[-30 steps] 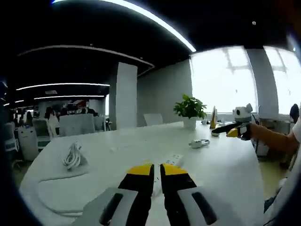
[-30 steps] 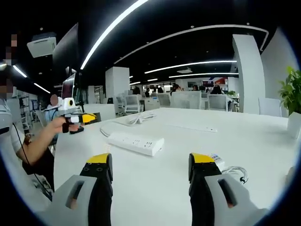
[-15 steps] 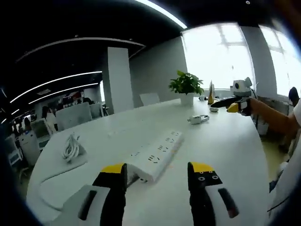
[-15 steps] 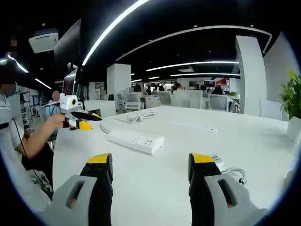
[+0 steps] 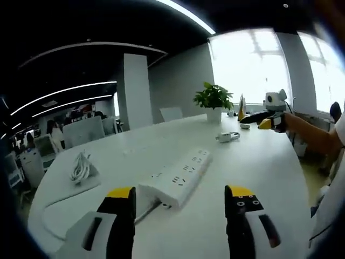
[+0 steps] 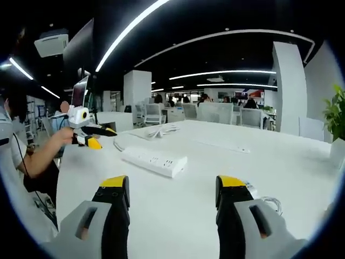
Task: Straighten the power strip on the desk, plug the charger into it
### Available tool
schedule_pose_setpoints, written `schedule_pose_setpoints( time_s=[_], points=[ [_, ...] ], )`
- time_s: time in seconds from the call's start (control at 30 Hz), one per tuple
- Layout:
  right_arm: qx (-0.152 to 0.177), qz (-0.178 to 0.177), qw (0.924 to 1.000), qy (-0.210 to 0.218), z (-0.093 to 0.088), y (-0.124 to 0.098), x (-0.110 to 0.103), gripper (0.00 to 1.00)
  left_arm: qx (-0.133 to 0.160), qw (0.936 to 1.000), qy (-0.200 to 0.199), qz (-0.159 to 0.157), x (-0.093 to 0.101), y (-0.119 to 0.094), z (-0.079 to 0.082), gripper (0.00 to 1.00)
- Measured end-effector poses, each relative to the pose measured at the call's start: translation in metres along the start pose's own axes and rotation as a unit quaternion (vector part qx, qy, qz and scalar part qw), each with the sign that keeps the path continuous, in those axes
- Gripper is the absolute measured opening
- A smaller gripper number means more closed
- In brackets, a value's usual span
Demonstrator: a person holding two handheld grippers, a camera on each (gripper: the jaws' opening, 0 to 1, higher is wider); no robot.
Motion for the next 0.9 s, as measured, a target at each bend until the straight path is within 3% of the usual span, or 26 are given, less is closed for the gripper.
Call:
schedule_pose_setpoints(
  time_s=[0.2,0.5,0.9],
  points=[
    [0.018,0.018,0.9996,0.008,0.004,0.005,-0.003,0.63,0.011,0.9997,-0.021,-0.004,-0.006,-0.001,0.001,0.67],
    [0.025,0.026,0.9993,-0.012,0.001,0.017,-0.006,0.64,0.025,0.9994,-0.024,0.007,-0.018,0.002,-0.002,0.67],
    [0.019,0.037,0.9991,0.010,-0.022,0.029,-0.008,0.64,0.010,0.9998,-0.015,-0.010,-0.025,0.013,-0.021,0.69]
  ],
)
Point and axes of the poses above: the point that each gripper's makers call its tool centre point, and the gripper's own axes: y roughly forward along the fingers, x roughly to its right, z roughly out of its top, the point moved 4 cm from there along -y, roughly backward along the fingers, and after that the axes turned 4 degrees about -y, right-handed, at the moved point
